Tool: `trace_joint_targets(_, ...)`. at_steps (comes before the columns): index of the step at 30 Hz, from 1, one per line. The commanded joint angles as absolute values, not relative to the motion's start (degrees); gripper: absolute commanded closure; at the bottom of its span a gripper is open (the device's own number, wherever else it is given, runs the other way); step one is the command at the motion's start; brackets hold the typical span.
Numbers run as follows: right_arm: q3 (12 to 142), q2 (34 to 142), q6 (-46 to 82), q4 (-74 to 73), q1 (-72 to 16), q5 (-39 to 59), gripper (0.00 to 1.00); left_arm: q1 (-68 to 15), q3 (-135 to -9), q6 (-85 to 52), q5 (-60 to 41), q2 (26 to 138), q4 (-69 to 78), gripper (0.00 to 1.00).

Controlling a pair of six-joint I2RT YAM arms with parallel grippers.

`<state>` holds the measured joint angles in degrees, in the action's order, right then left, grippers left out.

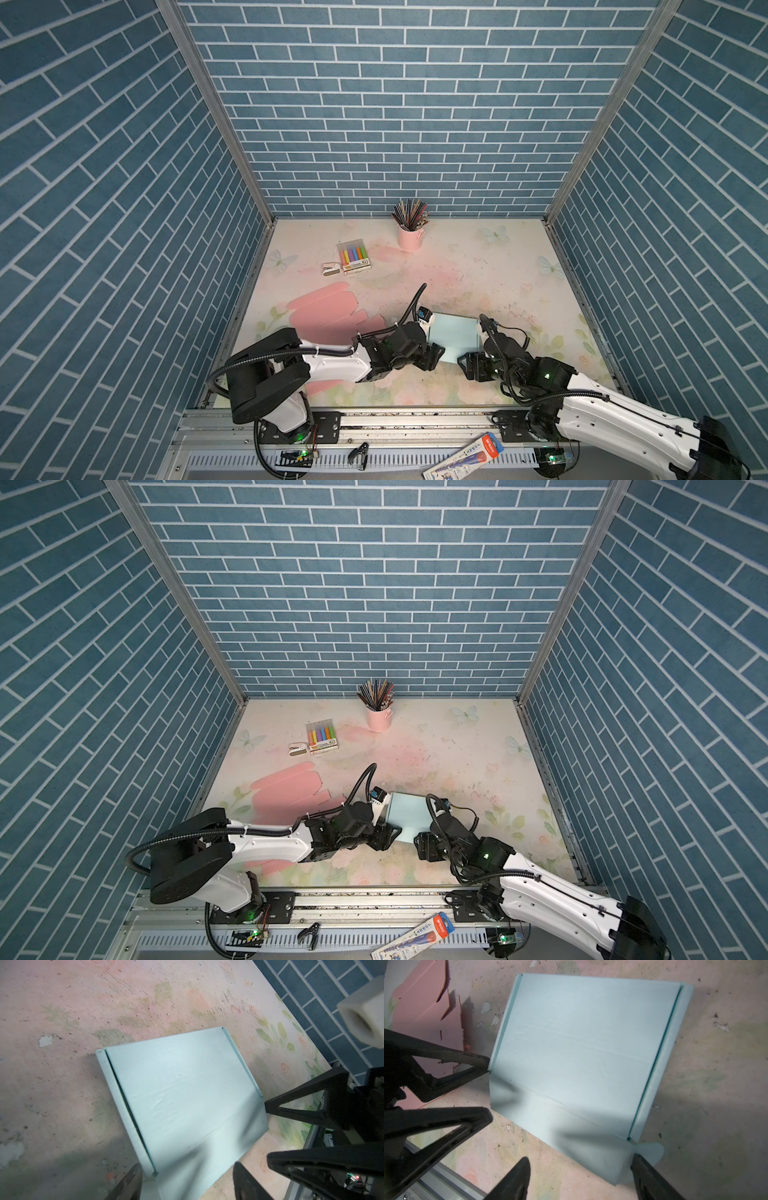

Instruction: Fold the paper box

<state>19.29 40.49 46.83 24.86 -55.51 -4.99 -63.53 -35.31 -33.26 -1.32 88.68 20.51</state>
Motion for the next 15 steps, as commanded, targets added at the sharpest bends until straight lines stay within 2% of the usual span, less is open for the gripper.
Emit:
trace_joint_targets(1,18.5,40.1,49.3,25.5,-55.8,-6.1,0.18,-64.3,-35.1,-34.7,-1.6,90.2,21.9,0.30)
trace_joint_targets(6,17.7,40.1,49.4,24.8,-55.8,-6.1,0.14,-64.9,-34.7,-35.8,-1.1,90.2,22.1,0.26)
trace_joint_targets(15,17.6,39.9,49.6,22.8,-55.9,-4.2,0.15,-67.1,-34.6,-37.4,0.1,90.3,21.8,0.25)
